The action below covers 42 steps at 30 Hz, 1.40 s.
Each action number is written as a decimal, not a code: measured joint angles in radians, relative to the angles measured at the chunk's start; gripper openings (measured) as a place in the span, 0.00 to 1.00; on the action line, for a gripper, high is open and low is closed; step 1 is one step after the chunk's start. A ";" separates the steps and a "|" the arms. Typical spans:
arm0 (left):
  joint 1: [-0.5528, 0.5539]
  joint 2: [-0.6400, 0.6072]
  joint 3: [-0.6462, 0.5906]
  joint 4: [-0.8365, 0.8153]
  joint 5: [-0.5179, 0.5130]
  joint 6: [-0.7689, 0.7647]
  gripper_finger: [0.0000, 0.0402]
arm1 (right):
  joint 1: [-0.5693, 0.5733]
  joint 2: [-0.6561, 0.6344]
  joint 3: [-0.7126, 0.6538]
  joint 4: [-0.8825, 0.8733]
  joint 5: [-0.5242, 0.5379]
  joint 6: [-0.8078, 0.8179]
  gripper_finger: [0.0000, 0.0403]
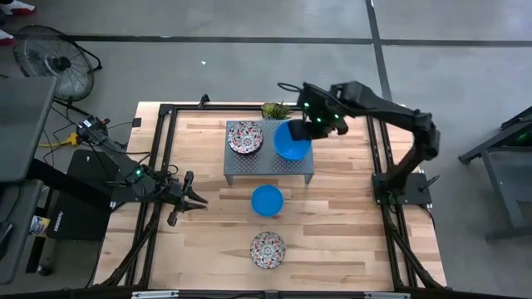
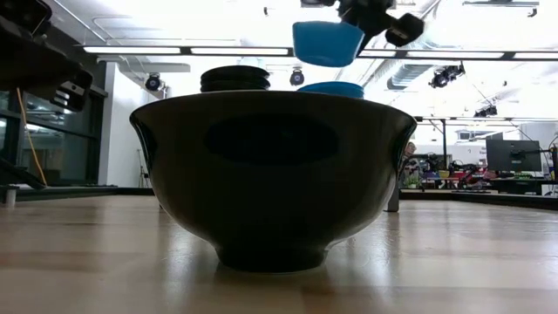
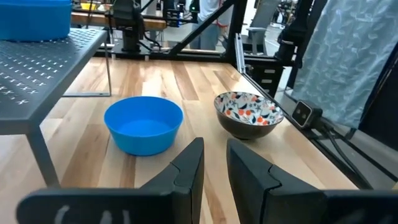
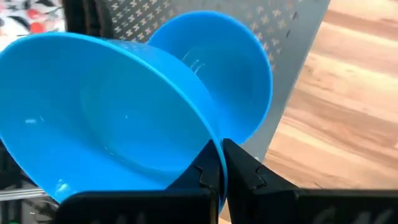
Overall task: Pick & Place Mini bowls
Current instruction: Stack the blue bowl on the stacked blue bowls on the shelf
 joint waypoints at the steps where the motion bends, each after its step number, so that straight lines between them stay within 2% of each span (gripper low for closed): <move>1: 0.000 0.000 0.000 -0.005 0.003 0.000 0.16 | -0.013 0.026 0.032 -0.023 -0.005 -0.017 0.00; 6: 0.000 0.000 0.000 -0.029 0.041 -0.005 0.16 | -0.073 0.123 0.136 -0.092 -0.039 -0.088 0.00; 10: 0.000 0.000 0.000 -0.036 0.061 -0.007 0.16 | -0.103 0.160 0.141 -0.108 -0.067 -0.117 0.00; 15: 0.000 0.000 0.000 -0.042 0.080 -0.008 0.16 | -0.108 0.171 0.140 -0.139 -0.047 -0.117 0.00; 33: 0.000 0.000 0.000 -0.043 0.082 -0.061 0.16 | -0.040 0.185 0.138 -0.169 0.025 0.093 0.00; 42: 0.000 0.000 0.000 -0.042 0.086 -0.062 0.16 | -0.030 0.189 0.055 -0.135 0.014 0.112 0.00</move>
